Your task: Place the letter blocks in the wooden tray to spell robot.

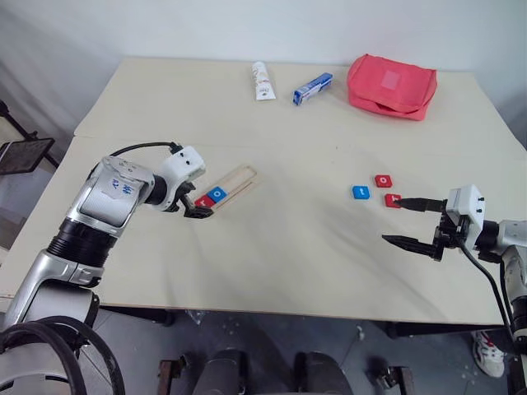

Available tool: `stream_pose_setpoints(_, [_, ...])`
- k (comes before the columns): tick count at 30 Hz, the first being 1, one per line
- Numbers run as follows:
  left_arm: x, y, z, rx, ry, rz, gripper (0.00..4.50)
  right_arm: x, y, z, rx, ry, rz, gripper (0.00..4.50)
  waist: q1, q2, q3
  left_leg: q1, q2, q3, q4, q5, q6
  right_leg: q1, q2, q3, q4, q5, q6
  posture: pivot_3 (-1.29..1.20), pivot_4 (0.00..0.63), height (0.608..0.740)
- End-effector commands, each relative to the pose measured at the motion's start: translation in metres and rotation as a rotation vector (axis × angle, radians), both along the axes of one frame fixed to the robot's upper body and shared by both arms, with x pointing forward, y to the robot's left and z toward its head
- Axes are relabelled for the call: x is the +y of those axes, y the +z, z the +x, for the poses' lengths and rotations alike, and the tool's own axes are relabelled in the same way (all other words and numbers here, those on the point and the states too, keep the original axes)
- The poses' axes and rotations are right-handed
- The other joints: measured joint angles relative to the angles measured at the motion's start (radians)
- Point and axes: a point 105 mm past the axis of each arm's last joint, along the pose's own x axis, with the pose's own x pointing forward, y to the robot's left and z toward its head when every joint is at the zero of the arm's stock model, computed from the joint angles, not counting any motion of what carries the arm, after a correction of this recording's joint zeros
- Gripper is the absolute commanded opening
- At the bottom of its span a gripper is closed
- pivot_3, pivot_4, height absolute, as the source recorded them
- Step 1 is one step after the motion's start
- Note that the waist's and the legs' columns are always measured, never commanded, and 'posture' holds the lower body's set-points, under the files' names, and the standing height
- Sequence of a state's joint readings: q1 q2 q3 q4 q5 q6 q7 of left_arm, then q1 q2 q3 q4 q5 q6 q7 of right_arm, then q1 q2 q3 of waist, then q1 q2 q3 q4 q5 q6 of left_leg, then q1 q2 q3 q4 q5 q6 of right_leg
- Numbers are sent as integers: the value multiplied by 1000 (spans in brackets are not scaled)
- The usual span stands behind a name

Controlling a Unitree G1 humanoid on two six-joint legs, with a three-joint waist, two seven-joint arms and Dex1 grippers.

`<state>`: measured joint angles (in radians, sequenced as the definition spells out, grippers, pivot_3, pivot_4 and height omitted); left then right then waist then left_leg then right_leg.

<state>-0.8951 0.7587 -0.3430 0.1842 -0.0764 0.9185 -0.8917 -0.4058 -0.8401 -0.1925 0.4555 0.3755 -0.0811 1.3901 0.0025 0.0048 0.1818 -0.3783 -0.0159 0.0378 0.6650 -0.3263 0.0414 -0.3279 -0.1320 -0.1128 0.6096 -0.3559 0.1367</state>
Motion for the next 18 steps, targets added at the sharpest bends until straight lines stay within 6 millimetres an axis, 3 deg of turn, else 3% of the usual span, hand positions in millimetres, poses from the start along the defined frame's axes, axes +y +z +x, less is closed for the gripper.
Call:
stream_pose_setpoints(1, [-2,7,0,-3,2,7,4500,2,6,1,-24,11,2,4479,0,0,0,0,0,0,0,0,0,0,0,0,0,0,0,0,150,740])
stream_pose_setpoints(18, [-11,-8,6,18,-4,23,4500,3,5,2,-33,2,3,4479,19,0,0,-1,0,0,2,0,0,0,0,0,1,0,0,0,150,740])
